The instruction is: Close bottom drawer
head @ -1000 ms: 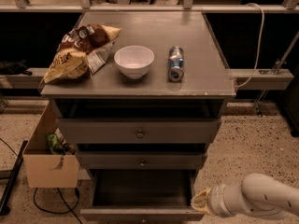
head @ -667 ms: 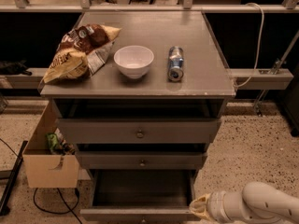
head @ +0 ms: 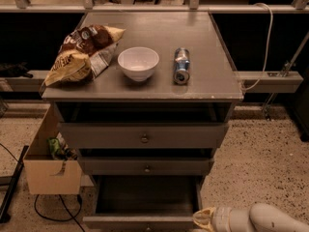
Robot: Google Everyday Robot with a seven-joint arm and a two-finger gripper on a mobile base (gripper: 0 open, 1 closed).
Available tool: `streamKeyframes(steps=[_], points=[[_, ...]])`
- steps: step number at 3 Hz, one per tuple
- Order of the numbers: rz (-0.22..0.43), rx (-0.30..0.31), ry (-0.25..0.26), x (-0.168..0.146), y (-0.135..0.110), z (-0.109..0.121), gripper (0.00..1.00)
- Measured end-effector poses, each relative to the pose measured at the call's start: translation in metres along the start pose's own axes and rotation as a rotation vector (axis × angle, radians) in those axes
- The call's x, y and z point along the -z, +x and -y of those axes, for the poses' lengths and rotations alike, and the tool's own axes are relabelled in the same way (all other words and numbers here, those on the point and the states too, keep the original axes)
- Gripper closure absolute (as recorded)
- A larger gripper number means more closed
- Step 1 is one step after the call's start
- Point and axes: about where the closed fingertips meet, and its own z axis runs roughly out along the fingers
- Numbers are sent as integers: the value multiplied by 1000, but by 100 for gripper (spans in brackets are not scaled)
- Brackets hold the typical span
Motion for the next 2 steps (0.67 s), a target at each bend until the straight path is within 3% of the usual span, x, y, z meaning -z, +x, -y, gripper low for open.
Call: streamKeyframes(steps=[1, 2], points=[[-3, -11, -13, -6, 3, -2, 100], [-43, -47, -45, -28, 25, -11, 100]])
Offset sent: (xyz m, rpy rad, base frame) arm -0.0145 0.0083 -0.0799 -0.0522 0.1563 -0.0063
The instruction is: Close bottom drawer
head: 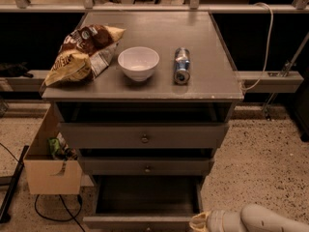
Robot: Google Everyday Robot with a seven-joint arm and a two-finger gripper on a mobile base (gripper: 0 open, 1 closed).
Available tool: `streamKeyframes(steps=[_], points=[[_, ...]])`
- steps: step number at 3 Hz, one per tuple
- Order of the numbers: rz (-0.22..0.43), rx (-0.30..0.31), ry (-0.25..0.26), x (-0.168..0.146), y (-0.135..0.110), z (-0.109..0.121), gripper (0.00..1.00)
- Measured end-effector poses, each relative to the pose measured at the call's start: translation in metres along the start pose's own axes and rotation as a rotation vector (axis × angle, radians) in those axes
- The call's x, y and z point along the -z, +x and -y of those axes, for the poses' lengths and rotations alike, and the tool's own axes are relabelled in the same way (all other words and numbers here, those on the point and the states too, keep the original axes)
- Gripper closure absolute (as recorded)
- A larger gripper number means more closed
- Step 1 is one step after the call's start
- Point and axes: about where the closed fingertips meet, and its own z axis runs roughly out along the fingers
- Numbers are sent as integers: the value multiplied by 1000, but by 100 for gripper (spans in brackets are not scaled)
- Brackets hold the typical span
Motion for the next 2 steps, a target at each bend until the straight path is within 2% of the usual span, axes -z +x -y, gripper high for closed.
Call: streamKeyframes(steps=[2], points=[[-92, -71, -62, -57, 46, -18, 100]])
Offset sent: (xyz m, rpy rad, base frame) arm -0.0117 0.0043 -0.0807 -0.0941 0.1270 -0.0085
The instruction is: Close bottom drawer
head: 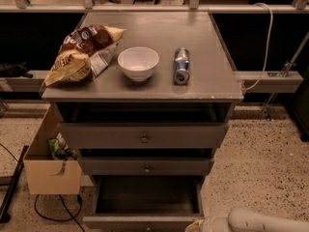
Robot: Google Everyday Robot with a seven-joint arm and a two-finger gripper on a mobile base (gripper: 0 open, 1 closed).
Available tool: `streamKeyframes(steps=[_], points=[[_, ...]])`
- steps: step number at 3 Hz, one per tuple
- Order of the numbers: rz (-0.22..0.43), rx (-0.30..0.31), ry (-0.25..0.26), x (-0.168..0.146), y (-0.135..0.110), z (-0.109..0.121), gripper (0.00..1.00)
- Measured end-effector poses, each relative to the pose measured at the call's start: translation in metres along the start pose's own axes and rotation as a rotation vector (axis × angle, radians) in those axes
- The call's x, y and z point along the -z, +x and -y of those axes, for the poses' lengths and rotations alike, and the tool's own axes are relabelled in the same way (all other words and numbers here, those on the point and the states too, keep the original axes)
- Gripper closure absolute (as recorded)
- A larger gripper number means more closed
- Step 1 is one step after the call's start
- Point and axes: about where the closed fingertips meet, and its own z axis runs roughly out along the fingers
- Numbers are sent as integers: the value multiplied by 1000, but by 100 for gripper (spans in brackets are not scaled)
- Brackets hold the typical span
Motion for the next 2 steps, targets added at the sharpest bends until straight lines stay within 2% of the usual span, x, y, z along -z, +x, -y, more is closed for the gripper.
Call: streamKeyframes(steps=[1, 2], points=[[-5, 0, -12, -6, 0, -2, 100], [-29, -11, -92, -51, 3, -9, 100]])
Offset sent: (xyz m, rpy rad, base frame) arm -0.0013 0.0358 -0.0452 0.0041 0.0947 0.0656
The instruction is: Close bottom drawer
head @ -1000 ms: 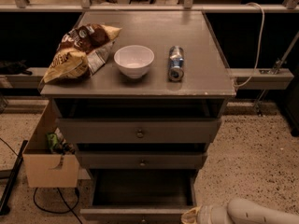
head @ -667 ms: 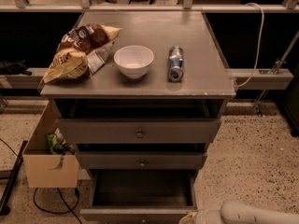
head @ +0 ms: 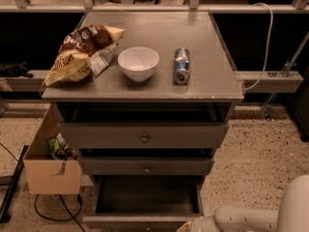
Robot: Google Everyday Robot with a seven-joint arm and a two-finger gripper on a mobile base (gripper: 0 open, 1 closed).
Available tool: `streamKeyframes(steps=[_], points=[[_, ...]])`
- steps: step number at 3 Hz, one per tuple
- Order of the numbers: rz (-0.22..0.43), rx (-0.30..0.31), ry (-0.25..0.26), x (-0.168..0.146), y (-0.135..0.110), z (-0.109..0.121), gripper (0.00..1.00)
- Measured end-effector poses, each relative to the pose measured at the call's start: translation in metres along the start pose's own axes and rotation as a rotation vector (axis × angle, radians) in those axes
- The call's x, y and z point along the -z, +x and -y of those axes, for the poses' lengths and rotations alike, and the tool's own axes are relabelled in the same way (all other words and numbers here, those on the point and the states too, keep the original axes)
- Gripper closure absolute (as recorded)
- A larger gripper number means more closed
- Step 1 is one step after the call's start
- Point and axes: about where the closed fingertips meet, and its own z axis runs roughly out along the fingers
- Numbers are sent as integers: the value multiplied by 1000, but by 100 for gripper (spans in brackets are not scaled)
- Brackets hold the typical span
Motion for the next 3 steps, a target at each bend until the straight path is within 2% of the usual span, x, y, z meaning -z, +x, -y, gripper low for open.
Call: streamKeyframes(steps=[1, 2, 3], points=[[0, 1, -2, -1, 0, 0, 100], [0, 1, -3, -1, 0, 0, 82], [7, -20, -18, -10, 4, 3, 93]])
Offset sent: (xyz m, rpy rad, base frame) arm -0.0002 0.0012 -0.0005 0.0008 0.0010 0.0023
